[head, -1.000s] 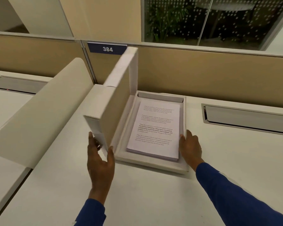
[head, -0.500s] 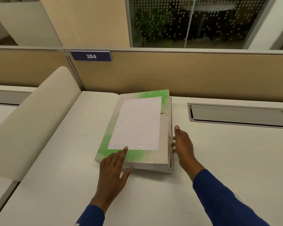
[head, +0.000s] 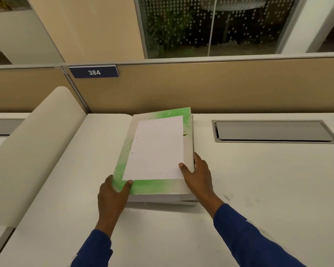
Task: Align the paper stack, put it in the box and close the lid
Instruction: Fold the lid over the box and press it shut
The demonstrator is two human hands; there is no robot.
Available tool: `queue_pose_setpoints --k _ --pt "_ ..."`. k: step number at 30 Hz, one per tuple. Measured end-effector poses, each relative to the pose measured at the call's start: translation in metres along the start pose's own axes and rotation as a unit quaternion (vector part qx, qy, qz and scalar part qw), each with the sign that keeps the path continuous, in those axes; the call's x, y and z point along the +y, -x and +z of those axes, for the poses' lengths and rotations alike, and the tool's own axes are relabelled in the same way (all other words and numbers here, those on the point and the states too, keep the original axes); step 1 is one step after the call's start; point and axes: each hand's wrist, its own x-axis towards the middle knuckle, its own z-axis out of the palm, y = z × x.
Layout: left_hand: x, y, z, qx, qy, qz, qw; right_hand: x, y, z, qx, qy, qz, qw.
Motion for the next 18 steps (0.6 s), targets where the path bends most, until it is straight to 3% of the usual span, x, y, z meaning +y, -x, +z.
queue_pose_setpoints --k 6,11,18 --pt "0.028 -0.001 -0.014 0.025 -0.003 0.052 0.998 -0.012 -0.002 -0.012 -0.001 -0.021 0.003 1.000" --pt "0.058 -0.006 -0.020 0.032 -0.039 0.094 0.994 -0.020 -0.018 -0.026 -0.050 0.010 0.042 0.998" --pt "0.065 -0.018 -0.025 0.032 -0.075 0.098 0.992 -0.022 -0.022 -0.032 -0.090 0.072 0.068 0.991"
